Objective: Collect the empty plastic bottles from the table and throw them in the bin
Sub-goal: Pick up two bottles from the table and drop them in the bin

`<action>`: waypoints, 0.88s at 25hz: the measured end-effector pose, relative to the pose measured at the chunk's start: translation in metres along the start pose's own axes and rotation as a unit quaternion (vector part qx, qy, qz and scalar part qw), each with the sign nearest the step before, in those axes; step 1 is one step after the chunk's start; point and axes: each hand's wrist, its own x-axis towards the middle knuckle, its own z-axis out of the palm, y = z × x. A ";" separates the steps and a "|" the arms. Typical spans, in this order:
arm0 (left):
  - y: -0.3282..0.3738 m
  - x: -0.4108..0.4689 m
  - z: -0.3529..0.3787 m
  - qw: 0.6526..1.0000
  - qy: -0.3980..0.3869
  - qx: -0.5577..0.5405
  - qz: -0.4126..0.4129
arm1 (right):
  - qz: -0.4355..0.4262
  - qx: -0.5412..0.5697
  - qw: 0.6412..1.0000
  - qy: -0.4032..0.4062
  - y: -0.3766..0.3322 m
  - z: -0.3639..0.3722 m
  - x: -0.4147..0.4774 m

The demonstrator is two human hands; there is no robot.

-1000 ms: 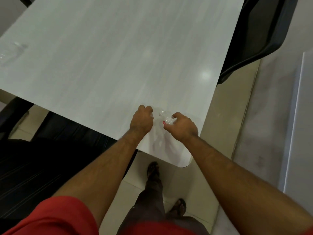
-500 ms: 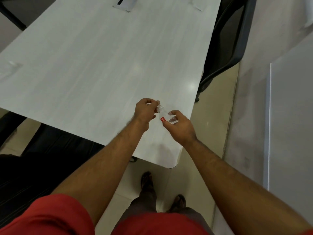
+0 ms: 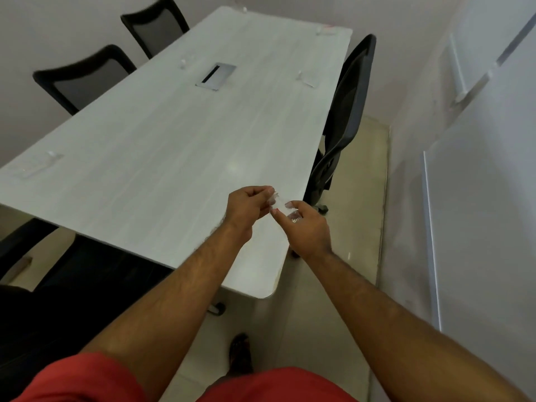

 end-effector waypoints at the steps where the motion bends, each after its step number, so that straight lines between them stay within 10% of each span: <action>1: 0.004 -0.004 0.002 1.000 -0.012 -0.012 -0.002 | 0.029 0.053 0.998 -0.019 -0.002 -0.004 -0.001; 8: 0.018 -0.047 0.019 0.997 -0.062 -0.038 -0.005 | 0.202 0.363 0.858 -0.303 -0.007 -0.067 -0.023; 15: 0.005 -0.096 0.024 0.999 0.022 0.026 0.029 | 0.087 0.272 0.940 -0.185 0.004 -0.059 -0.071; 22: -0.002 -0.160 -0.001 0.997 -0.077 -0.009 -0.017 | 0.159 0.431 0.817 -0.349 0.016 -0.060 -0.138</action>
